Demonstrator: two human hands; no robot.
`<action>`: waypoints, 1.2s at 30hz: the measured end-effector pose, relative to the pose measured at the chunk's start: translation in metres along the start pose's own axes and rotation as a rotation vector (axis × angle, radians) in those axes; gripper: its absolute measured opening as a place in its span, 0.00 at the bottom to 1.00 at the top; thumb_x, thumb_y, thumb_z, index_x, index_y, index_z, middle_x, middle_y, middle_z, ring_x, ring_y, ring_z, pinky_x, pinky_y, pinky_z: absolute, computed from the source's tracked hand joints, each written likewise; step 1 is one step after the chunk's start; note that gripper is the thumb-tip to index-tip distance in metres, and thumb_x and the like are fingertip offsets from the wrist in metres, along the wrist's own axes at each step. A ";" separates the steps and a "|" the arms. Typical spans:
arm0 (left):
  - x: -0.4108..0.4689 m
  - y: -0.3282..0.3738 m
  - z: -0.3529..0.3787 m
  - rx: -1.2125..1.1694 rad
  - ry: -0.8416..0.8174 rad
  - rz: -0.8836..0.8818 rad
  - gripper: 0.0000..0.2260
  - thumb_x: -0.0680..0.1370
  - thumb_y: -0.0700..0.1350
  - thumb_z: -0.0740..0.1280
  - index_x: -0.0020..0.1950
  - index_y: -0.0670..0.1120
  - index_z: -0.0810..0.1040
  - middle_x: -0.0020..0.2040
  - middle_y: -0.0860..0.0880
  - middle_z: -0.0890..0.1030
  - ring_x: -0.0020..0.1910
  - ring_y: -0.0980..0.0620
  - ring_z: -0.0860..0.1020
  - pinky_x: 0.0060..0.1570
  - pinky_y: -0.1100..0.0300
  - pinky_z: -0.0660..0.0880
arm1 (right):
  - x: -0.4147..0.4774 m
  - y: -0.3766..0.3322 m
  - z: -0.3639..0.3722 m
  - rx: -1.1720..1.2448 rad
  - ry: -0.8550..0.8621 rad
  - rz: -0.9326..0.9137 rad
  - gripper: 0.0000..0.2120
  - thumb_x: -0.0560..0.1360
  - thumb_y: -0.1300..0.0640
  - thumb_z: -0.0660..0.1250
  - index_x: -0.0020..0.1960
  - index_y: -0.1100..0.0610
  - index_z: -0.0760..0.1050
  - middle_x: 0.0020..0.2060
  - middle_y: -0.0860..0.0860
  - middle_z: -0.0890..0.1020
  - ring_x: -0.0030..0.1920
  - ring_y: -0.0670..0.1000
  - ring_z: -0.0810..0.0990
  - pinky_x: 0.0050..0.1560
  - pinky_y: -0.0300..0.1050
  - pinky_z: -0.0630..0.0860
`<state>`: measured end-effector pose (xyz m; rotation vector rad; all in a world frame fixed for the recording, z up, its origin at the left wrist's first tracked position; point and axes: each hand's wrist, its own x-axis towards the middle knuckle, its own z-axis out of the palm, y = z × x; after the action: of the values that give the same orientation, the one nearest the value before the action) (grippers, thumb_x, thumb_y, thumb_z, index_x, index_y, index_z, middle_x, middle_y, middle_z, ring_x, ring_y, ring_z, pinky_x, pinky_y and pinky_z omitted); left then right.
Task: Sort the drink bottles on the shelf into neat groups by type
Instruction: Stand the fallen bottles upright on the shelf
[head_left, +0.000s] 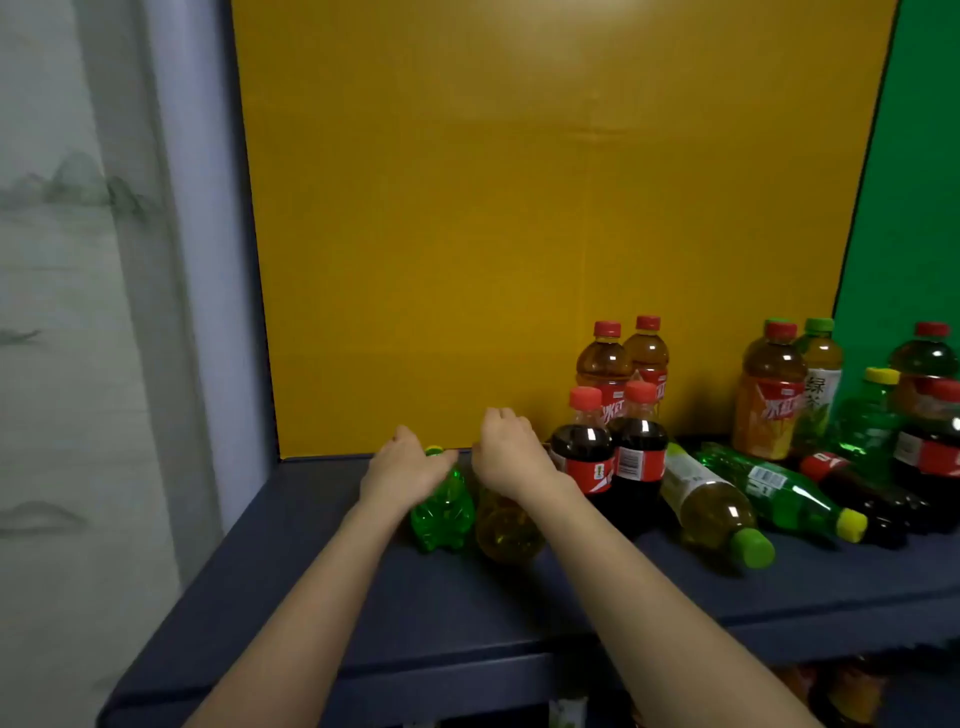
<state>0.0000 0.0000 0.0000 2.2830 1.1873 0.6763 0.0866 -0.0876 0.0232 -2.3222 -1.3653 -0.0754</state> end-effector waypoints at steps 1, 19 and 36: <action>0.003 0.001 0.003 0.017 -0.047 -0.042 0.32 0.76 0.58 0.63 0.70 0.38 0.60 0.68 0.40 0.69 0.65 0.41 0.69 0.57 0.52 0.69 | 0.005 0.002 0.003 -0.036 -0.052 0.045 0.22 0.79 0.57 0.58 0.68 0.67 0.60 0.67 0.63 0.65 0.66 0.62 0.65 0.64 0.51 0.65; 0.018 -0.028 -0.006 -0.236 -0.096 -0.115 0.33 0.64 0.61 0.73 0.60 0.41 0.73 0.55 0.43 0.78 0.52 0.45 0.77 0.48 0.53 0.76 | 0.022 -0.001 0.010 0.159 -0.220 0.400 0.41 0.75 0.45 0.64 0.73 0.68 0.46 0.70 0.61 0.62 0.68 0.59 0.67 0.62 0.48 0.69; -0.028 -0.052 -0.012 -0.264 0.334 0.309 0.34 0.70 0.51 0.73 0.69 0.42 0.61 0.64 0.44 0.68 0.62 0.45 0.71 0.55 0.53 0.67 | -0.022 -0.014 0.054 0.746 0.432 -0.142 0.45 0.69 0.55 0.73 0.74 0.58 0.47 0.62 0.49 0.62 0.62 0.42 0.62 0.58 0.32 0.62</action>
<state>-0.0531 0.0052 -0.0279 2.1988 0.8216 1.2900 0.0544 -0.0788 -0.0263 -1.4840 -1.0848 -0.0857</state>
